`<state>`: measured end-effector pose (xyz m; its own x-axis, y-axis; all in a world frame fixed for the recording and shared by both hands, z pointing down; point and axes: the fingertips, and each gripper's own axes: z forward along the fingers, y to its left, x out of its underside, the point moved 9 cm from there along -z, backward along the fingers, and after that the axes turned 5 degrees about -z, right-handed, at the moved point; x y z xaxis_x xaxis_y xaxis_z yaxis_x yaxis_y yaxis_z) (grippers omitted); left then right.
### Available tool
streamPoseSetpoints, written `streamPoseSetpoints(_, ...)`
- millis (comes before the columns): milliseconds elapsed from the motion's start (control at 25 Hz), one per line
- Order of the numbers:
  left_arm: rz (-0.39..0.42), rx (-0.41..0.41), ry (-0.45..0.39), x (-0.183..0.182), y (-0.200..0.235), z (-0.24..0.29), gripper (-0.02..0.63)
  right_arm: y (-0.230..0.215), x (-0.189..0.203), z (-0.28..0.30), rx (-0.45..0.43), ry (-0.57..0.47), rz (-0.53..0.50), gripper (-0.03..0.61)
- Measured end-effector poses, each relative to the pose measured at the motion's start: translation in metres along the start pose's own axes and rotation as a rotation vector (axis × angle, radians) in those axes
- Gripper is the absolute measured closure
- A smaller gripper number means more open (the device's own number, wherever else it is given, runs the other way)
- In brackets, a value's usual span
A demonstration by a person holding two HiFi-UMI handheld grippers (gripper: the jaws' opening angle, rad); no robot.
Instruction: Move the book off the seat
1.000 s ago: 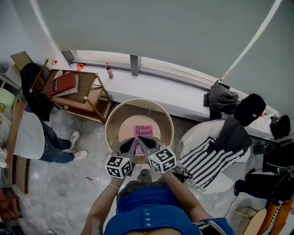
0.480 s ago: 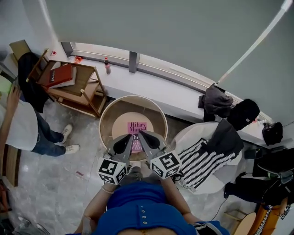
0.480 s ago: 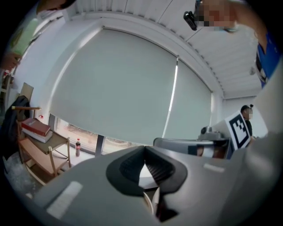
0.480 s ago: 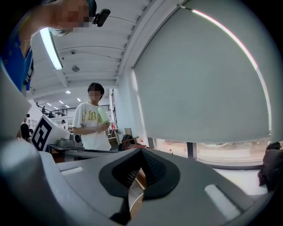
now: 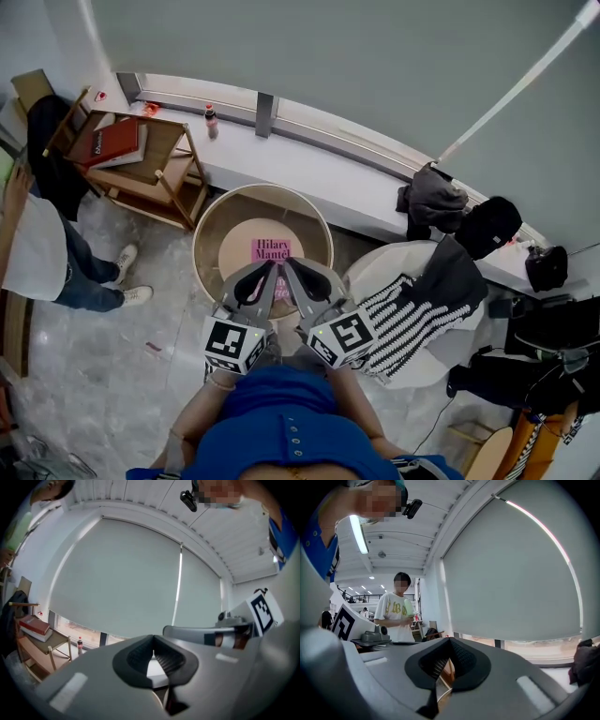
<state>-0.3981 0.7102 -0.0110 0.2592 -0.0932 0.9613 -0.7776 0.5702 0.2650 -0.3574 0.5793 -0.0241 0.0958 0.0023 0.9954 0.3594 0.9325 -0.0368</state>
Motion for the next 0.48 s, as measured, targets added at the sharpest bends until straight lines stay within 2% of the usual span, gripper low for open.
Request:
streamPoseSetpoints(280,0.004,0.009,-0.002,0.000,-0.003,-0.003,0.612,0.004,0.000,-0.007,0.020,0.001,-0.017,0.580)
streamPoseSetpoints(480,0.048,0.007,-0.004,-0.001,-0.013,-0.005,0.612,0.005,0.002,-0.015,0.018,0.001,-0.008,0.580)
